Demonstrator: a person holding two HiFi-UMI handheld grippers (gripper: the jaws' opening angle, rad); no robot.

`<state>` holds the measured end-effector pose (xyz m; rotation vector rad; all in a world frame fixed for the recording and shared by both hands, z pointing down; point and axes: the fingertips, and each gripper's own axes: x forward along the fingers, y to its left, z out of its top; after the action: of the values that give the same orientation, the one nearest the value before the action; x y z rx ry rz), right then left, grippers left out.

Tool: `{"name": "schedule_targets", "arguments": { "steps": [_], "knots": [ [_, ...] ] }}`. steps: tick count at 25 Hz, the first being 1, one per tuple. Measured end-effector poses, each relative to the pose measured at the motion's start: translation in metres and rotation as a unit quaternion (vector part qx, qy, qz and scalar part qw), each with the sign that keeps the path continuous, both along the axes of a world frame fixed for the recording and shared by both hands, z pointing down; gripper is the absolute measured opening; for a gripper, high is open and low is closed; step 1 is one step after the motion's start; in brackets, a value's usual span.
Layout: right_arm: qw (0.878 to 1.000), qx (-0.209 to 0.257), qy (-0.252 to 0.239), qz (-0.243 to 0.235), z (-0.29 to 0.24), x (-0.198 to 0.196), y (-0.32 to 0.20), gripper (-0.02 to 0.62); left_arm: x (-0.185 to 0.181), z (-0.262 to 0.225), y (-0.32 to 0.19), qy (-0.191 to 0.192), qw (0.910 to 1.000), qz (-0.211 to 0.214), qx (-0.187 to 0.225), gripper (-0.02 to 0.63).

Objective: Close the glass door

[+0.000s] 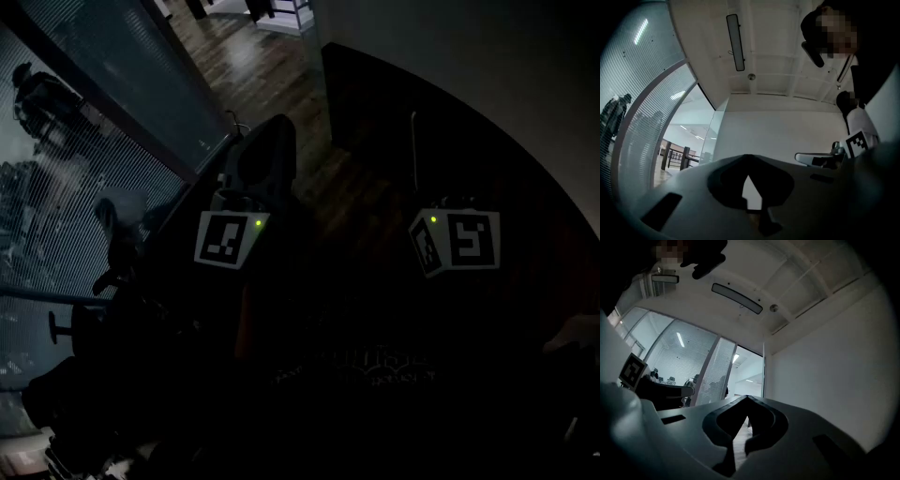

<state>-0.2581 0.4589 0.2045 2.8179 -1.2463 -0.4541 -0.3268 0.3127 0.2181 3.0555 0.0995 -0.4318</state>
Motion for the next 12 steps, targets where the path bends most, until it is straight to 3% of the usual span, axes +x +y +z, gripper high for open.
{"name": "schedule_targets", "arguments": {
  "steps": [8,12],
  "knots": [
    [1.000,-0.004,-0.002,-0.001,0.000,0.003,0.002,0.002,0.005,-0.010,-0.011,0.000,0.9994,-0.025,0.023,-0.006],
    [1.000,0.004,-0.002,0.001,-0.006,0.017,-0.005,0.002,0.022,-0.030,-0.016,0.008,0.9978,-0.030,0.058,-0.005]
  ]
}}
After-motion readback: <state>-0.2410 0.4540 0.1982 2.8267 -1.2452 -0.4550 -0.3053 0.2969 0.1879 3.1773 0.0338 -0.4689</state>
